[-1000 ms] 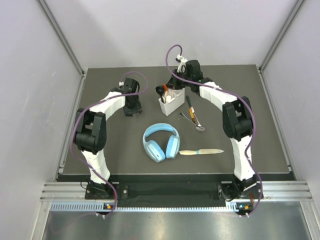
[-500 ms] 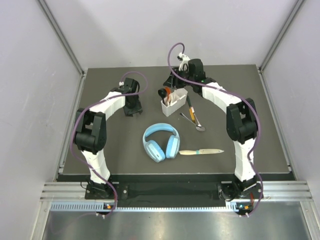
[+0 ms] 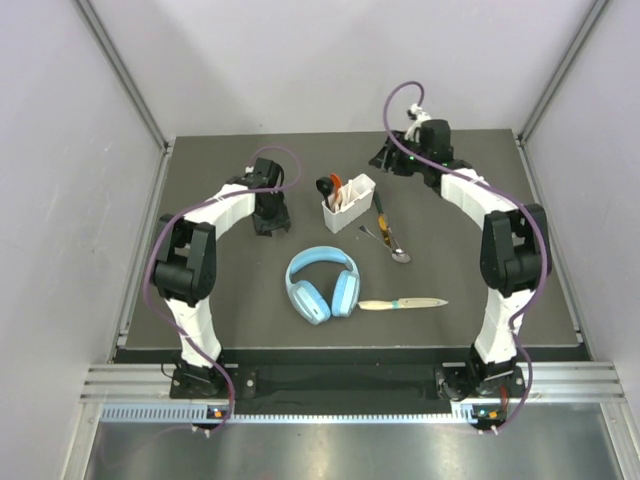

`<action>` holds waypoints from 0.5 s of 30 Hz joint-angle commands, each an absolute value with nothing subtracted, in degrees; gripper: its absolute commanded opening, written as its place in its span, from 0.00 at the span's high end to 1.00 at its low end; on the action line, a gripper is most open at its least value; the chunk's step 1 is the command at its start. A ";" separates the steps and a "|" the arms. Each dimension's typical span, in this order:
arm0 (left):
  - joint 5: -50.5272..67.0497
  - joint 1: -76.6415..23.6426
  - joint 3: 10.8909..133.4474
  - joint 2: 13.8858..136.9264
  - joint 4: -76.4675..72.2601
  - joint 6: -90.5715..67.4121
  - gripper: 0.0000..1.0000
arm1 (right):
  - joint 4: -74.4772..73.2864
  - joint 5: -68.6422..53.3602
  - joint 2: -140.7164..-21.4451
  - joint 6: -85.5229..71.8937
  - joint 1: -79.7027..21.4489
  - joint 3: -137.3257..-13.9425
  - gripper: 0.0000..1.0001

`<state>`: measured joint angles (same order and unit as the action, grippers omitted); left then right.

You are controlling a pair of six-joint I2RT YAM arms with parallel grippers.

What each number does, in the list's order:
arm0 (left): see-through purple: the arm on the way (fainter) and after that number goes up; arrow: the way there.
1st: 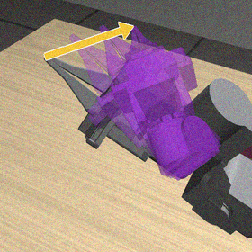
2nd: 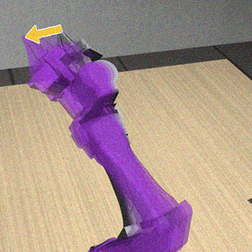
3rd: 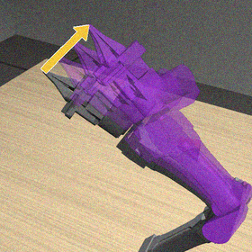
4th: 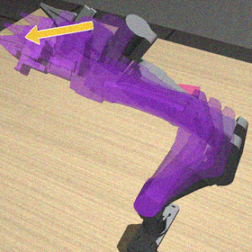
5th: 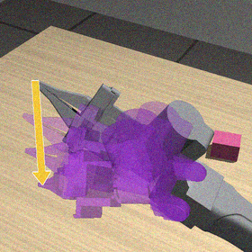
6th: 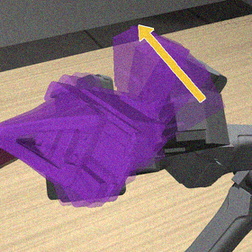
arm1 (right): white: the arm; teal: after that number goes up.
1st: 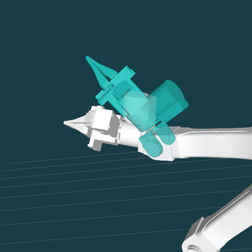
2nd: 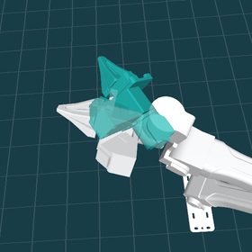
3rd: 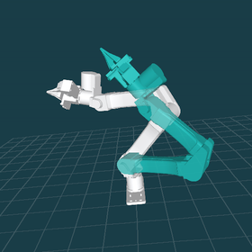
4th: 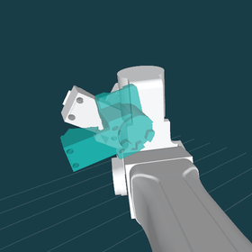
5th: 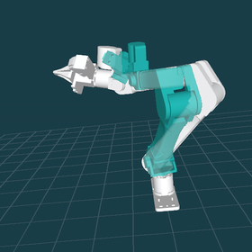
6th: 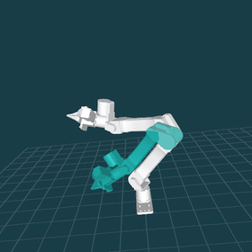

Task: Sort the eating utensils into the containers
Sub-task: Move the storage box to the center of the board.

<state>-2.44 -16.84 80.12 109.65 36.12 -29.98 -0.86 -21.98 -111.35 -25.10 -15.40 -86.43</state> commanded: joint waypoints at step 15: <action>-0.26 -18.19 82.70 110.13 35.86 -30.06 0.47 | -13.44 -19.16 -115.40 -20.13 -12.22 -89.91 0.46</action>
